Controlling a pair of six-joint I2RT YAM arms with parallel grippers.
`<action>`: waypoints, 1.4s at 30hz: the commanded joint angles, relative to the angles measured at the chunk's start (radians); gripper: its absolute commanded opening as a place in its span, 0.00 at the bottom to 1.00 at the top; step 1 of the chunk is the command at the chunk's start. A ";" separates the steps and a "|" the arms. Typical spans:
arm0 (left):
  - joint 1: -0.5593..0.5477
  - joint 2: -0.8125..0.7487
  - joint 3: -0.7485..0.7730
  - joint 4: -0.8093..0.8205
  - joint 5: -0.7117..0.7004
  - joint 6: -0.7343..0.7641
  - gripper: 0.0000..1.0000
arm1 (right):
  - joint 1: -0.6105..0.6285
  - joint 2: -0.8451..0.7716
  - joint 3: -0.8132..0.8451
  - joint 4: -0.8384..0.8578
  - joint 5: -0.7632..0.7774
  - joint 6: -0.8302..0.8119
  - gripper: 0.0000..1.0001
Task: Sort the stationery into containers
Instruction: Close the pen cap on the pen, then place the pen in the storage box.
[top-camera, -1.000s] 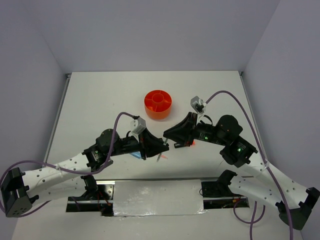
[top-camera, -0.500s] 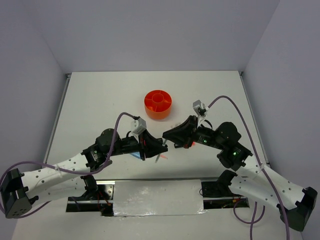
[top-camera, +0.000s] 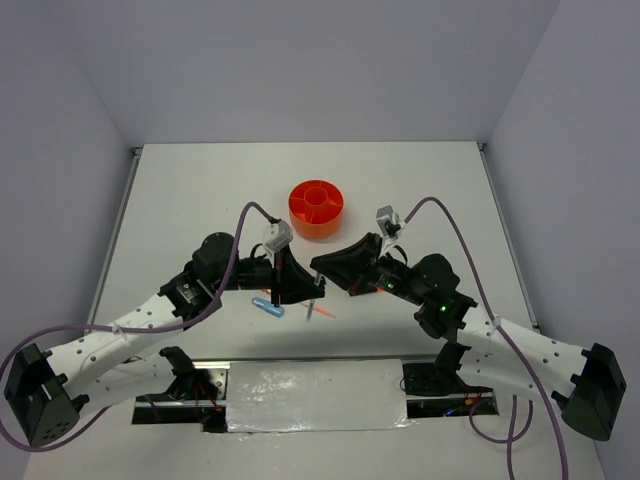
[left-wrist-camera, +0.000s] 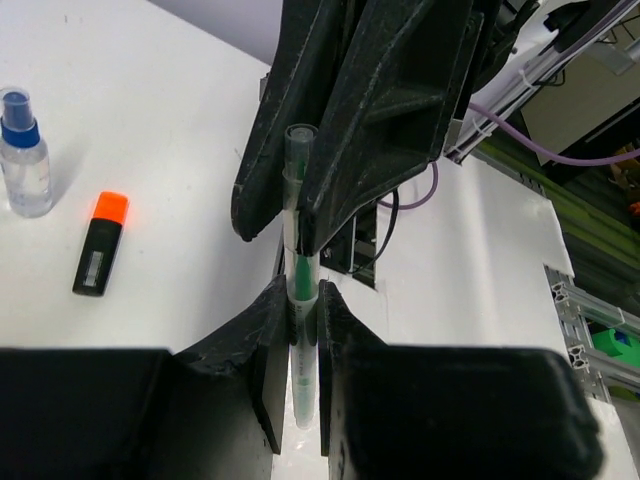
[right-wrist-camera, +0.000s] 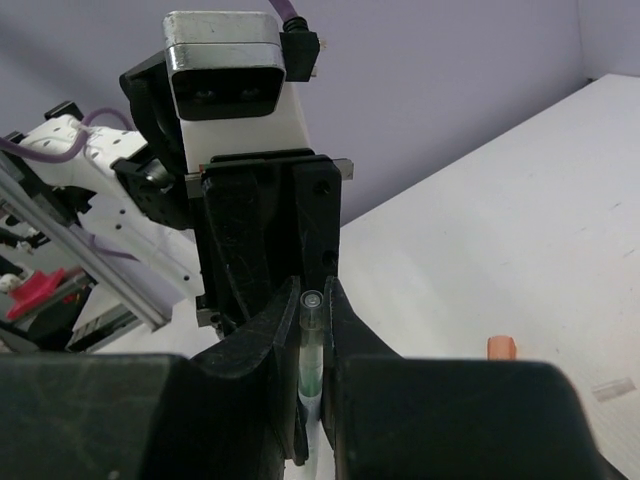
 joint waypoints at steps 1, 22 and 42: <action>0.044 -0.031 0.166 0.300 0.006 -0.019 0.00 | 0.052 0.082 -0.087 -0.164 -0.113 -0.012 0.00; 0.050 -0.068 -0.081 0.324 -0.103 -0.045 0.00 | 0.050 -0.008 0.074 -0.217 -0.062 -0.004 0.02; 0.050 -0.096 0.242 -0.787 -0.979 -0.125 0.99 | -0.146 0.327 0.315 -0.063 0.231 -0.421 0.00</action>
